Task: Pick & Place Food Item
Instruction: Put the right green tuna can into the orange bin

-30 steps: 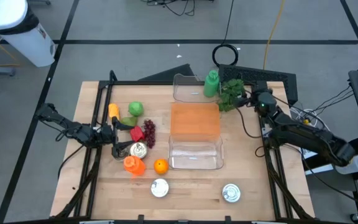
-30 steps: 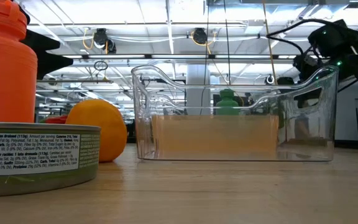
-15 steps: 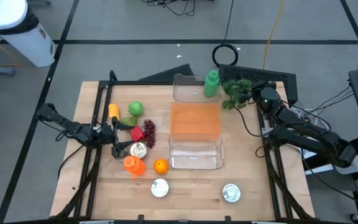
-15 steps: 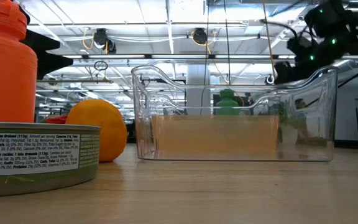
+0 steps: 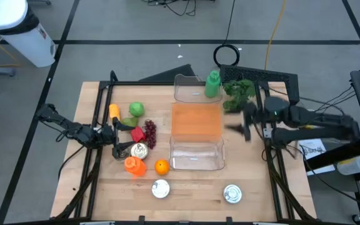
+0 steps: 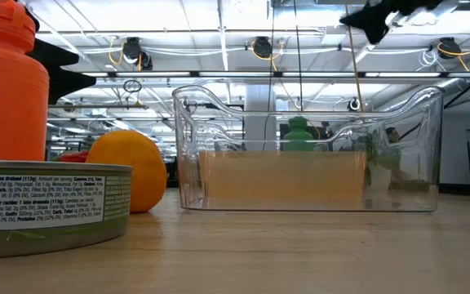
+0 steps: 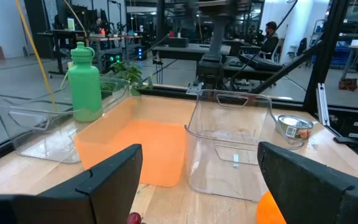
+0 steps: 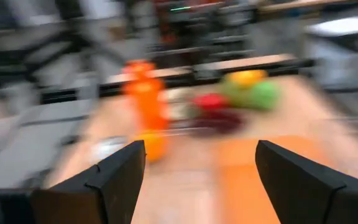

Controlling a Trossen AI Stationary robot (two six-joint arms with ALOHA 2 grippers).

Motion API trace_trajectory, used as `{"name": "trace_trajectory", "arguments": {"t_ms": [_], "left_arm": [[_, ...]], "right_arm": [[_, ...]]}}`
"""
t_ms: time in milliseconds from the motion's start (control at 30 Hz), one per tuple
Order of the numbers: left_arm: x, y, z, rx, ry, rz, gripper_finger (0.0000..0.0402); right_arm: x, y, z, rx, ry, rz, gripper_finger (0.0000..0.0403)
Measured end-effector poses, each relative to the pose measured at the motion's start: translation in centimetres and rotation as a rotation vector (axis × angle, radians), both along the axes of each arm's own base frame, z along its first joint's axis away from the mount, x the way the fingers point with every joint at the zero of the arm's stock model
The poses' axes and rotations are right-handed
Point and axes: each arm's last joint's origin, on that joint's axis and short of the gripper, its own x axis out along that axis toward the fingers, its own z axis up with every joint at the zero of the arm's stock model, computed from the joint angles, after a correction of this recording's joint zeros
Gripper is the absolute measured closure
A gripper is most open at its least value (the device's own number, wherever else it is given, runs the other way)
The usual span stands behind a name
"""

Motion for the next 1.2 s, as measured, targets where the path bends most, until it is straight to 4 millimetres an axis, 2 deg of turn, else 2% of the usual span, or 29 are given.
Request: {"name": "trace_trajectory", "arguments": {"t_ms": [133,200,367,500,633,733,900,1200], "left_arm": [[0.0,0.0,0.0,0.000,0.000,0.000,0.0069],[0.0,0.0,0.0,0.000,0.000,0.000,0.0069],[0.0,0.0,0.0,0.000,0.000,0.000,0.0068],[0.0,0.0,0.0,0.000,0.000,0.000,0.0068],[0.0,0.0,0.0,0.000,0.000,0.000,0.0068],[0.0,0.0,0.0,0.000,0.000,0.000,0.0068],[0.0,0.0,0.0,0.000,0.000,0.000,0.0069],[0.0,0.0,0.0,0.000,0.000,0.000,0.0068]], "right_arm": [[0.4,4.5,0.0,0.075,0.069,0.150,0.0117],[0.5,6.7,-0.5,0.095,0.147,0.166,0.0117],[1.0,11.6,-2.7,0.128,0.417,0.151,0.0117],[1.6,14.3,-4.7,0.165,0.667,0.104,0.0117],[2.1,15.6,-6.9,0.243,0.917,0.051,0.0117],[2.5,16.2,-8.4,0.301,1.016,0.009,0.0117],[2.9,16.6,-10.7,0.267,1.092,-0.050,0.0117],[3.4,17.0,-12.2,0.210,1.136,-0.064,0.0117]]}}
